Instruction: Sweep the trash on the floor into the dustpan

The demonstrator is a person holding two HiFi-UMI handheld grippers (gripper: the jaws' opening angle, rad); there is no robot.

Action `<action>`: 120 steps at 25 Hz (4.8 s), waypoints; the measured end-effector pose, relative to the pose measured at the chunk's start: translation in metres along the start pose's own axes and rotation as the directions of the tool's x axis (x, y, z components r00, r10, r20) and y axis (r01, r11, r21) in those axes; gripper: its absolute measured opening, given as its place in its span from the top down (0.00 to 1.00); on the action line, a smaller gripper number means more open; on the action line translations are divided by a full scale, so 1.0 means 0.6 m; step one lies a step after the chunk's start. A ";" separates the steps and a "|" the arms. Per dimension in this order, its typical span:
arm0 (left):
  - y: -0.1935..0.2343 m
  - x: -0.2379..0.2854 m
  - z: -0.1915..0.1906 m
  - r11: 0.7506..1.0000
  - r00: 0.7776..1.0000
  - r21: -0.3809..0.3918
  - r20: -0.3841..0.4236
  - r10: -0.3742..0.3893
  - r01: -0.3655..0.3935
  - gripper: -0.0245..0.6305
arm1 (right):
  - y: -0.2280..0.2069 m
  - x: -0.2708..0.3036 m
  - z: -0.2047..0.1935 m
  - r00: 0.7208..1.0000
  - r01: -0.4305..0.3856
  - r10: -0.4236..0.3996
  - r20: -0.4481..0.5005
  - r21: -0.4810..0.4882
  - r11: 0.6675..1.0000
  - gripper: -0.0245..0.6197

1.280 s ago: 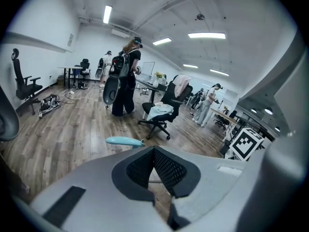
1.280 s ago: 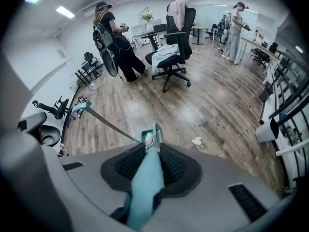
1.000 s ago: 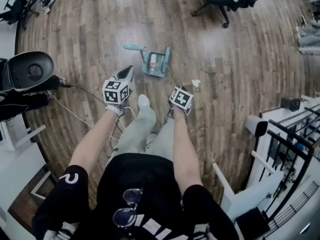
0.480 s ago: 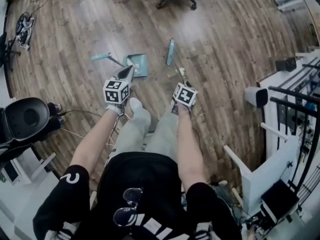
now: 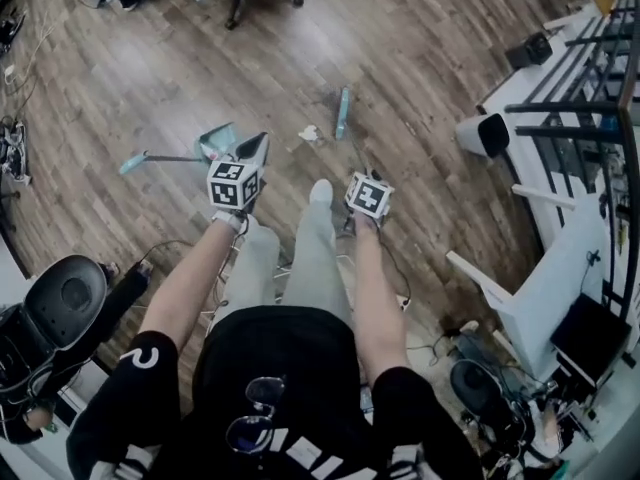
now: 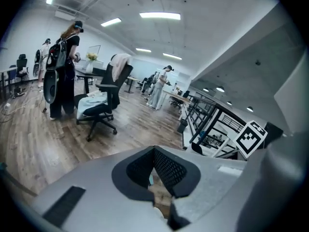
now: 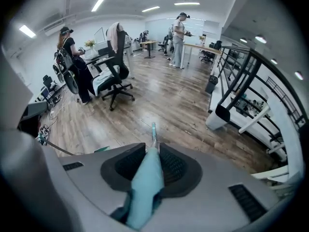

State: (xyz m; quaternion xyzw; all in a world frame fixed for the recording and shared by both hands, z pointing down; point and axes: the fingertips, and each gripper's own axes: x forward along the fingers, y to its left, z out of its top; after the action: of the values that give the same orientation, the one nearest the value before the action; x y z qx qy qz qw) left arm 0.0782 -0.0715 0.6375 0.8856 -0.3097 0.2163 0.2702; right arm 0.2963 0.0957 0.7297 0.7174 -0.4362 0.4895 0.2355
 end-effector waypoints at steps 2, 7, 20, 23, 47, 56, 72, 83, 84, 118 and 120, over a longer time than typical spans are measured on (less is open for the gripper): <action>-0.039 0.038 0.003 0.999 0.999 0.017 -0.015 -0.031 0.031 0.96 | -0.045 0.002 0.000 1.000 0.010 -0.009 -0.007 0.037 0.999 0.83; -0.109 0.121 -0.016 0.996 0.995 0.032 -0.059 -0.078 0.080 0.96 | -0.144 0.019 -0.013 0.997 0.063 -0.059 -0.045 0.078 0.995 0.83; -0.190 0.190 -0.047 0.995 0.990 0.024 -0.107 -0.089 0.092 0.96 | -0.235 0.068 -0.061 0.993 0.012 -0.001 -0.122 0.088 0.996 0.83; -0.171 0.179 -0.050 0.997 0.992 0.015 -0.102 -0.073 0.075 0.96 | -0.227 0.069 -0.063 0.990 0.029 -0.021 -0.137 0.056 0.998 0.83; 0.164 -0.113 -0.120 0.968 0.981 -0.159 -0.034 0.190 -0.193 0.96 | 0.156 0.092 -0.093 0.986 -0.112 0.094 -0.134 -0.131 0.985 0.83; 0.313 -0.261 -0.160 0.931 0.956 -0.227 -0.003 0.293 -0.286 0.96 | 0.351 0.099 -0.143 0.977 -0.169 0.136 -0.167 -0.199 0.965 0.83; 0.503 -0.469 -0.235 0.870 0.911 -0.301 0.013 0.412 -0.390 0.96 | 0.649 0.078 -0.223 0.958 -0.275 0.221 -0.185 -0.355 0.893 0.83; 0.510 -0.514 -0.212 0.856 0.896 -0.316 0.037 0.442 -0.410 0.96 | 0.633 0.037 -0.183 0.960 -0.273 0.228 -0.162 -0.373 0.887 0.83; 0.504 -0.518 -0.205 0.857 0.895 -0.309 0.040 0.444 -0.412 0.96 | 0.627 0.029 -0.171 0.960 -0.276 0.234 -0.155 -0.373 0.886 0.83; 0.181 -0.428 0.184 0.891 0.834 -0.248 0.325 0.447 -0.381 0.96 | 0.360 -0.251 0.208 0.907 -0.344 0.413 0.083 -0.419 0.840 0.83; 0.172 -0.414 0.186 0.893 0.838 -0.244 0.319 0.443 -0.380 0.96 | 0.340 -0.246 0.218 0.915 -0.323 0.394 0.091 -0.421 0.848 0.83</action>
State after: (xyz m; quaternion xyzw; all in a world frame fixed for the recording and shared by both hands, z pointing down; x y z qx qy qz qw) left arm -0.1439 -0.1008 0.4514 0.7960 -0.5553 0.0734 0.2295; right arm 0.1658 -0.0497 0.5241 0.6000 -0.6717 0.3614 0.2412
